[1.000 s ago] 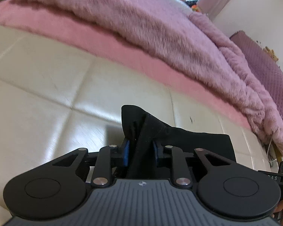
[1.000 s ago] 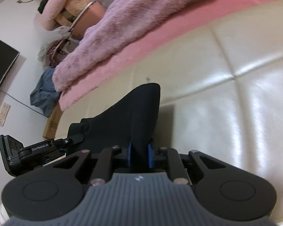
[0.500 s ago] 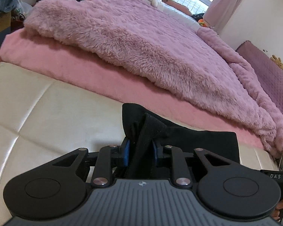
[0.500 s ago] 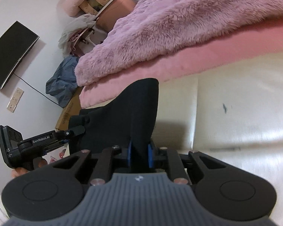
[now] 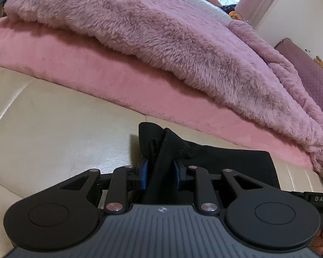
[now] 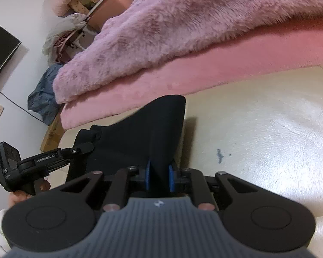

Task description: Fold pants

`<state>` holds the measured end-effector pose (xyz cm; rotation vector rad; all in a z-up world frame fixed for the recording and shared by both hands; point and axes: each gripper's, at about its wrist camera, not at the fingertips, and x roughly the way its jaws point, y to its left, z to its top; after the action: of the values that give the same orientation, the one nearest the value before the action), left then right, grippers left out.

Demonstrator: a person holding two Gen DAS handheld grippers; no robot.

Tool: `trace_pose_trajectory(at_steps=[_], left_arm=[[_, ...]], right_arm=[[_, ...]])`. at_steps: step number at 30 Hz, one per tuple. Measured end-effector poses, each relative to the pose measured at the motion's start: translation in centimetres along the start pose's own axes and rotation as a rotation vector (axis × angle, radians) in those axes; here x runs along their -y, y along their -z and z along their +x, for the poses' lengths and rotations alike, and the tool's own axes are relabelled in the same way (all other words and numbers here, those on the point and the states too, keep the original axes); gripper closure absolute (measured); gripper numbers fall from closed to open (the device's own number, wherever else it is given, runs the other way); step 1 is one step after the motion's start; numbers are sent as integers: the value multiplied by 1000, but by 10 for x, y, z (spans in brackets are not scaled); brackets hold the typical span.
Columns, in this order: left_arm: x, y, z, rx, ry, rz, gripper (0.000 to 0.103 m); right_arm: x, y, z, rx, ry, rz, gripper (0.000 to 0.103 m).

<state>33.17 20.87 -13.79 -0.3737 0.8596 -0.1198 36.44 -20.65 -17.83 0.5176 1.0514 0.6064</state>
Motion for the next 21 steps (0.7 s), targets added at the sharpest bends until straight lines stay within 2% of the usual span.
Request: trace_pose_trajectory(at_steps=[5, 7, 10, 13, 15, 17, 19, 21], left_arm=[[-1, 1, 4, 4, -12, 36, 65], [-2, 0, 2, 6, -29, 28, 52], [4, -1, -4, 18, -84, 41, 40], [12, 0, -24, 77, -149, 56, 41], [19, 2, -40, 120, -181, 61, 41], [27, 8, -57, 143, -187, 80, 43], [36, 14, -71, 130, -186, 103, 55], [48, 25, -81, 98, -181, 140, 63]], right_arm=[[10, 3, 9, -1, 16, 15, 91], [11, 3, 9, 1, 22, 25, 91], [5, 4, 5, 4, 45, 11, 85], [-7, 3, -6, 35, 128, -56, 69], [-18, 4, -16, 60, 187, -115, 69], [-29, 7, -27, 83, 203, -168, 70], [-44, 15, -37, 100, 217, -235, 73], [-62, 30, -47, 110, 215, -316, 77]])
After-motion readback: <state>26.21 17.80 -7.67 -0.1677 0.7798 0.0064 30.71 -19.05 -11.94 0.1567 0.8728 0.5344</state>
